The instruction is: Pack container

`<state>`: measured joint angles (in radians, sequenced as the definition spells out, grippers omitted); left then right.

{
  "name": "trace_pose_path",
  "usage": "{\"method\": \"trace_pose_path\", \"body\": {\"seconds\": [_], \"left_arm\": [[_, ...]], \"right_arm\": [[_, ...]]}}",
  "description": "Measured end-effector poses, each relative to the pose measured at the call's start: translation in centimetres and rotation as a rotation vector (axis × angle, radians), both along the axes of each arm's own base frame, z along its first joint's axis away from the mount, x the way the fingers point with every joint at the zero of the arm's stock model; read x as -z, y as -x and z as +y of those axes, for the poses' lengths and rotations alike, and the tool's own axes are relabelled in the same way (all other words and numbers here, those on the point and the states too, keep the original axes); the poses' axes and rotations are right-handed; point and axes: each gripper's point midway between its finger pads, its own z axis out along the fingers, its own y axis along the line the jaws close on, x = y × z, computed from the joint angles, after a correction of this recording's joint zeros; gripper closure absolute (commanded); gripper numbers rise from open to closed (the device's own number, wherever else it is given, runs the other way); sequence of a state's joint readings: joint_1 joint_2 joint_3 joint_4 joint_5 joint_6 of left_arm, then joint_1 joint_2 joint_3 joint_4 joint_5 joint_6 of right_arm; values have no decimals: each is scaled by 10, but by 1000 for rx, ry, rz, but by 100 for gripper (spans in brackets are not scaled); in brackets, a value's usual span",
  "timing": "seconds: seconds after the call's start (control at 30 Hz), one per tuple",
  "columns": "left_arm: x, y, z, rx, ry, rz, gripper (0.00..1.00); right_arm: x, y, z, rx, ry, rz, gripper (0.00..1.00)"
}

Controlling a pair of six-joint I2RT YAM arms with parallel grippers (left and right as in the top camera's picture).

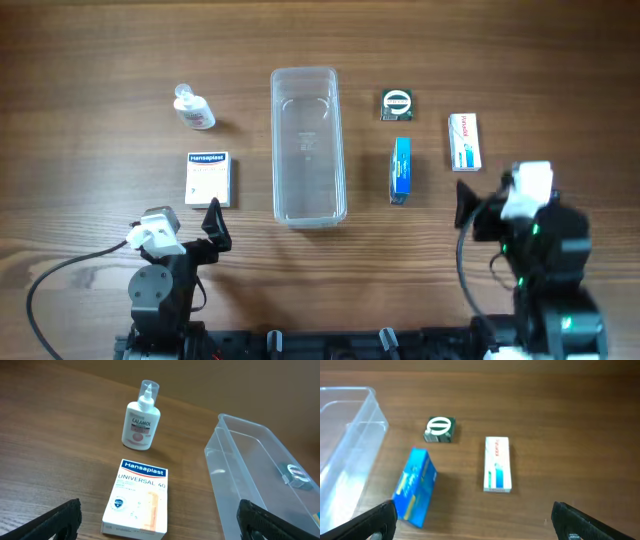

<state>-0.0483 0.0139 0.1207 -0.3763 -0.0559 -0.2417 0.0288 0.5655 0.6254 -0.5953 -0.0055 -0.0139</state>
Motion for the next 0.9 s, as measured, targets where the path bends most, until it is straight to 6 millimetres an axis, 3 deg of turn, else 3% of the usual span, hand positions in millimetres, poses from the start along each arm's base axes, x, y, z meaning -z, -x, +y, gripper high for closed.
{"method": "trace_pose_path", "body": {"seconds": [0.23, 0.5, 0.7, 0.9], "left_arm": [[0, 0, 0, 0, 0, 1, 0], [0, 0, 0, 0, 0, 0, 0], [0, 0, 0, 0, 0, 0, 0], [0, 0, 0, 0, 0, 0, 0]], "right_arm": [[-36, -58, 15, -56, -53, 86, 0], [-44, -119, 33, -87, -152, 188, 0], [-29, -143, 62, -104, -193, 261, 0], [-13, -139, 90, -101, -193, 323, 0]]}}
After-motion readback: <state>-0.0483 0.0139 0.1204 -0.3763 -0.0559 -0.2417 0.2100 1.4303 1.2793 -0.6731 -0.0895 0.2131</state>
